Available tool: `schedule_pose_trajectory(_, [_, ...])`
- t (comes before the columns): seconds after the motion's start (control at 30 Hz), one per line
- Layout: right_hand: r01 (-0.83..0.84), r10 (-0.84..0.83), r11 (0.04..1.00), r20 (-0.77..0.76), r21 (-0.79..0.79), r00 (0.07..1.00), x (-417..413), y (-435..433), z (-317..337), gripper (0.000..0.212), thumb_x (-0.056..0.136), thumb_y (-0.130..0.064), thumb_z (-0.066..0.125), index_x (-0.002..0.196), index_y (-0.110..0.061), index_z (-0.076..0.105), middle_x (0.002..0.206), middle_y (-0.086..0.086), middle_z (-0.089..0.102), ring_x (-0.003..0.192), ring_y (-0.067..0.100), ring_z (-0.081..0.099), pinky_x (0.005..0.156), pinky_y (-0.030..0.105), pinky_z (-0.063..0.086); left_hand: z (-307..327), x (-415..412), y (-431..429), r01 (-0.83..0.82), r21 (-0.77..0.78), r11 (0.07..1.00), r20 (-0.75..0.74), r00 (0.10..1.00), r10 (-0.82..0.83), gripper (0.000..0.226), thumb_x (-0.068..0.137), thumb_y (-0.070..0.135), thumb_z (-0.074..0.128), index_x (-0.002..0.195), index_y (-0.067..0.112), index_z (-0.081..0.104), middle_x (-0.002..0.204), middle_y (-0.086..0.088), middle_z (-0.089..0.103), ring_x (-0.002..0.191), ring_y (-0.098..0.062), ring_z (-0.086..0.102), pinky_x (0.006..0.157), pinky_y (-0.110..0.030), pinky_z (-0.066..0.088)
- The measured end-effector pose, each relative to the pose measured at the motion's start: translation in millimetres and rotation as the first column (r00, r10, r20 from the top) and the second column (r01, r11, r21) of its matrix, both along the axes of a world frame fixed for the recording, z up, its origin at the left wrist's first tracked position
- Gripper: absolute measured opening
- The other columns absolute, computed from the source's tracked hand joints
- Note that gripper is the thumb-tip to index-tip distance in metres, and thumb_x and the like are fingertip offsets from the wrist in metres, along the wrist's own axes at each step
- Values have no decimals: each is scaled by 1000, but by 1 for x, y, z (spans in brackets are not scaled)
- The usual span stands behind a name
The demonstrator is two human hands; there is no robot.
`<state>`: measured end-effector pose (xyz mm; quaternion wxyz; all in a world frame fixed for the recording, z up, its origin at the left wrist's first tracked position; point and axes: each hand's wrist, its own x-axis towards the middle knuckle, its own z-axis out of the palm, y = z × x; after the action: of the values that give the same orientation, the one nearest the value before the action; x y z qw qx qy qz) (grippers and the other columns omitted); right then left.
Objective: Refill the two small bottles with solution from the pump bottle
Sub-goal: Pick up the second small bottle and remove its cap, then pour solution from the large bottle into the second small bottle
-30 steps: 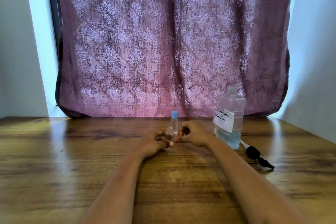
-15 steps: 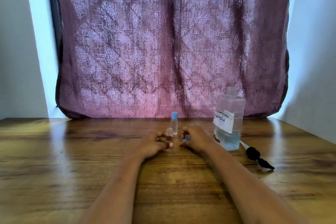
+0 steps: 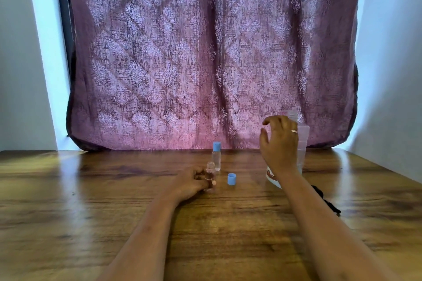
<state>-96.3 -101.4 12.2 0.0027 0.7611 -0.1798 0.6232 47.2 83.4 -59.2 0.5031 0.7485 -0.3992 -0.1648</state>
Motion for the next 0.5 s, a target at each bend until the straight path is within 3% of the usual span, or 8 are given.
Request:
schedule_pose_trajectory(0.1, [143,-139,989,87,-31,986,-3,-6,-3,36,75,-10,67,108,-15,55,112,12,57,104,35,49,82,45,39,1,0,0,-2,7,1000,-2,1000,2,15,78,26,76,90,32,68,84,15,72,85,1,65,75,-19,45])
schedule_pose_trajectory(0.2, [186,-195,980,189,67,962,-4,-12,-4,52,73,-20,71,119,-16,46,123,18,51,110,39,46,86,48,35,0,1,-1,4,15,1000,0,1000,-4,15,78,26,76,91,33,68,84,15,73,85,0,66,77,-21,45])
schedule_pose_trajectory(0.37, [-12,-109,892,242,451,964,-2,-24,-2,95,64,-36,82,141,-22,27,142,15,35,128,39,31,102,56,27,-1,1,-1,-7,18,1000,45,999,6,13,79,26,75,90,29,69,90,5,74,92,-13,68,92,-33,49])
schedule_pose_trajectory(0.5, [-206,-16,771,341,602,940,-4,-38,-1,104,62,-34,85,142,-24,20,144,18,33,129,40,35,103,57,33,0,0,0,-8,35,999,48,999,6,14,79,28,74,93,30,69,98,-4,74,97,-17,68,95,-34,49])
